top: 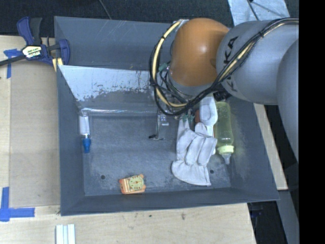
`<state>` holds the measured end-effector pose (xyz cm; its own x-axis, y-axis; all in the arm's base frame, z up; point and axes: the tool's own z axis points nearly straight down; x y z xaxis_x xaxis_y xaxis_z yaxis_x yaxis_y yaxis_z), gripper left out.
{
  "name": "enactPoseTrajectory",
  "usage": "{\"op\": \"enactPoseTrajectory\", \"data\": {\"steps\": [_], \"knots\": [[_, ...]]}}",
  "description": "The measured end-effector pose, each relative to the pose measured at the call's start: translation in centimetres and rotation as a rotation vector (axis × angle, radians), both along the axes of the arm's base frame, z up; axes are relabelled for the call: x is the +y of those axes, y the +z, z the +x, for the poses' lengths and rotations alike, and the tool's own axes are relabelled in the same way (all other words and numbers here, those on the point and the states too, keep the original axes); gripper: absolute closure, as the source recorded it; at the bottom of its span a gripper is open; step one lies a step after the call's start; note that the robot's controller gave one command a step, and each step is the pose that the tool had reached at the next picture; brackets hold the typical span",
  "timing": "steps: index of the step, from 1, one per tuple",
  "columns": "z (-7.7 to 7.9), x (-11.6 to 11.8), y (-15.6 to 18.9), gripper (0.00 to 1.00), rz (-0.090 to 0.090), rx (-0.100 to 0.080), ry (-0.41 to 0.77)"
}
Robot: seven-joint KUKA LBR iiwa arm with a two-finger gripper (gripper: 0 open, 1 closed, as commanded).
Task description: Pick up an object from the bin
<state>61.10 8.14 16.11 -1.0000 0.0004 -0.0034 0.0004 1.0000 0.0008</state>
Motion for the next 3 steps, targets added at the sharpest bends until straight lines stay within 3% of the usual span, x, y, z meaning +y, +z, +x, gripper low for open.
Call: {"op": "enactPoseTrajectory", "data": {"steps": [1, 2, 3], "knots": [[-0.9, -2.7, -2.3, 0.00, 0.001, -0.005, 0.131], [0.2, -7.2, -1.4, 0.00, -0.001, 0.004, 0.344], [-3.0, -9.2, -1.9, 0.00, -0.002, 0.000, 0.517]]}}
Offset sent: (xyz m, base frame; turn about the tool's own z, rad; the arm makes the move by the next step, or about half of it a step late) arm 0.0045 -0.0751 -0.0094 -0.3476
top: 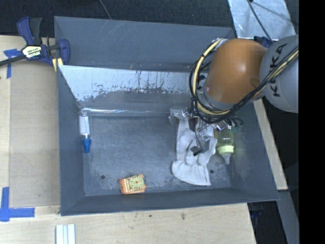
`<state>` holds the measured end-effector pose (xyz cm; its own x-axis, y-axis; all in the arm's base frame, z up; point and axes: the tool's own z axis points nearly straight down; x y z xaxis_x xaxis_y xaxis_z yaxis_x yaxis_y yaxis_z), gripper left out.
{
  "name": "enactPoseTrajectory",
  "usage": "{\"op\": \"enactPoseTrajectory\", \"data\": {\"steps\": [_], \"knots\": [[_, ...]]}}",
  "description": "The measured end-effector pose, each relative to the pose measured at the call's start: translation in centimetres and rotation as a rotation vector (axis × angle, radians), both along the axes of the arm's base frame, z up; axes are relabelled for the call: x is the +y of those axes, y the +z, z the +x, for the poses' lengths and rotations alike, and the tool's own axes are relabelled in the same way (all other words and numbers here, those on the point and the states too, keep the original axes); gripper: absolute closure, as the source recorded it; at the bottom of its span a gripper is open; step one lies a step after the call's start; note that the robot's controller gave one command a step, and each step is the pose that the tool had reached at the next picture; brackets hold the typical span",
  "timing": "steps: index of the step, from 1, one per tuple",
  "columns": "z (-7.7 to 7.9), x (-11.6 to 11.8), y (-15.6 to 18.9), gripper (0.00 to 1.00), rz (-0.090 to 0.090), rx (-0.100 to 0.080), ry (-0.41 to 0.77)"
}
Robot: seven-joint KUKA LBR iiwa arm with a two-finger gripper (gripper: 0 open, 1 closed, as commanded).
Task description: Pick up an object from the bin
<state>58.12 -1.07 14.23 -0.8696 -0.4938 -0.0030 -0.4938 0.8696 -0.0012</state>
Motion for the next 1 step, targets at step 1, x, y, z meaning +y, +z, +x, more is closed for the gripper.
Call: {"op": "enactPoseTrajectory", "data": {"steps": [1], "knots": [[-2.17, -0.12, -6.86, 0.00, -0.001, -0.002, 0.361]]}}
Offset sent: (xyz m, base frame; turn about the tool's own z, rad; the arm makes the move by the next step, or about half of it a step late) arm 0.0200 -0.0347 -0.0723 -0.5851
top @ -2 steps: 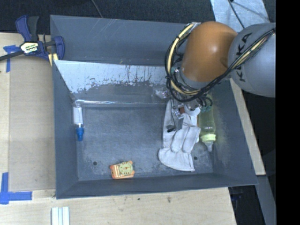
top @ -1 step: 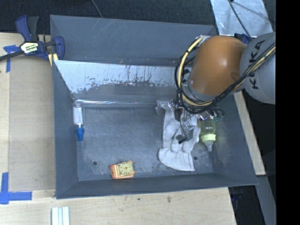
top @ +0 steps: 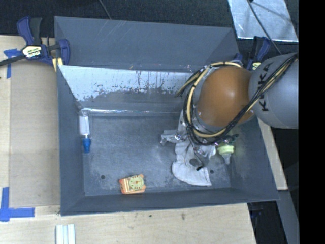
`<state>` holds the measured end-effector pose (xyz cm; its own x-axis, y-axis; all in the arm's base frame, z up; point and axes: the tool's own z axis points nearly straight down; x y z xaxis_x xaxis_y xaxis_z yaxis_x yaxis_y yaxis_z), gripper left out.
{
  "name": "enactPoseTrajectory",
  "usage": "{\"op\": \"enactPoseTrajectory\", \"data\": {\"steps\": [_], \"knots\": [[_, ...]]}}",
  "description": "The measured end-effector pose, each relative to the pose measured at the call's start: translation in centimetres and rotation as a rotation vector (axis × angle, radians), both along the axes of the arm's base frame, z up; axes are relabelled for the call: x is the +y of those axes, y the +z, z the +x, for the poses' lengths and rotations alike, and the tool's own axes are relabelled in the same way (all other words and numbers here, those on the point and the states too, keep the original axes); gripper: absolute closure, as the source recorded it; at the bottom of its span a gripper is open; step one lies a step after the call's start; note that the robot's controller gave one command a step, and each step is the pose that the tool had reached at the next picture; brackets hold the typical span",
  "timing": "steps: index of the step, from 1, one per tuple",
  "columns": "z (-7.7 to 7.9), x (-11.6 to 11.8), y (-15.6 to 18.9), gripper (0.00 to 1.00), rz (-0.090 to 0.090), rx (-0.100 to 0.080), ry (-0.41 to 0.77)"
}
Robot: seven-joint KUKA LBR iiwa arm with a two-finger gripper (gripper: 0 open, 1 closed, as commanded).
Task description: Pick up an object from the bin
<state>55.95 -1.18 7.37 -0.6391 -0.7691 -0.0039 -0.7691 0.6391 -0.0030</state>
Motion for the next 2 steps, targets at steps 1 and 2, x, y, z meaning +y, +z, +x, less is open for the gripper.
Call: {"op": "enactPoseTrajectory", "data": {"steps": [1, 2], "knots": [[4.27, -3.16, -0.21, 1.00, 0.003, 0.003, 0.222], [4.27, -3.16, -0.21, 1.00, 0.003, 0.003, 0.222]]}}
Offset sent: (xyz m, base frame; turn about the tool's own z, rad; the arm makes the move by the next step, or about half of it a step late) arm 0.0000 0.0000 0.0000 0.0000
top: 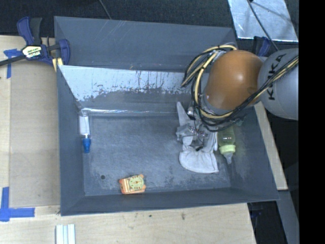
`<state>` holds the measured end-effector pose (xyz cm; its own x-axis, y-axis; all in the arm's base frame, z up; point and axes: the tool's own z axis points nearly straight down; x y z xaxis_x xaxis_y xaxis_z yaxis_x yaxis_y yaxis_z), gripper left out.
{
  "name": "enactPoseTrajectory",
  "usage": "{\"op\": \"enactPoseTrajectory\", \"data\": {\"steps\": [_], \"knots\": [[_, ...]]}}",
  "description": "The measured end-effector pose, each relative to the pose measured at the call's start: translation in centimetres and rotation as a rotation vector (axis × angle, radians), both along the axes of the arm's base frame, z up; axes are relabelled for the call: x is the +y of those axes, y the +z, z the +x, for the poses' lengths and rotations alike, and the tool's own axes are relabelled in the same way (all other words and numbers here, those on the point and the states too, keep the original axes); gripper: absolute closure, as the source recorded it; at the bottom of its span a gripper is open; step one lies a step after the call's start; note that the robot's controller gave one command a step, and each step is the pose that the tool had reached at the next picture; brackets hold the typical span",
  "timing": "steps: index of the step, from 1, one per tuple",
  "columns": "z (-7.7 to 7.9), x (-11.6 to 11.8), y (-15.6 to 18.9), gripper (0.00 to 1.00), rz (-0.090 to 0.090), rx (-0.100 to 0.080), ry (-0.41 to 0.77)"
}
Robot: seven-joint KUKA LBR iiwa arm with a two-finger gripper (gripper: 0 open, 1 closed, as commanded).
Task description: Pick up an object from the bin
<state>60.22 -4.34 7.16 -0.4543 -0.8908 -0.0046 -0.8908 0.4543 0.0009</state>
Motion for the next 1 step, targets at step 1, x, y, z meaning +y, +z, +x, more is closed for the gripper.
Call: {"op": "enactPoseTrajectory", "data": {"steps": [1], "knots": [[-0.11, 0.04, 0.37, 1.00, 0.001, 0.002, 0.000]]}}
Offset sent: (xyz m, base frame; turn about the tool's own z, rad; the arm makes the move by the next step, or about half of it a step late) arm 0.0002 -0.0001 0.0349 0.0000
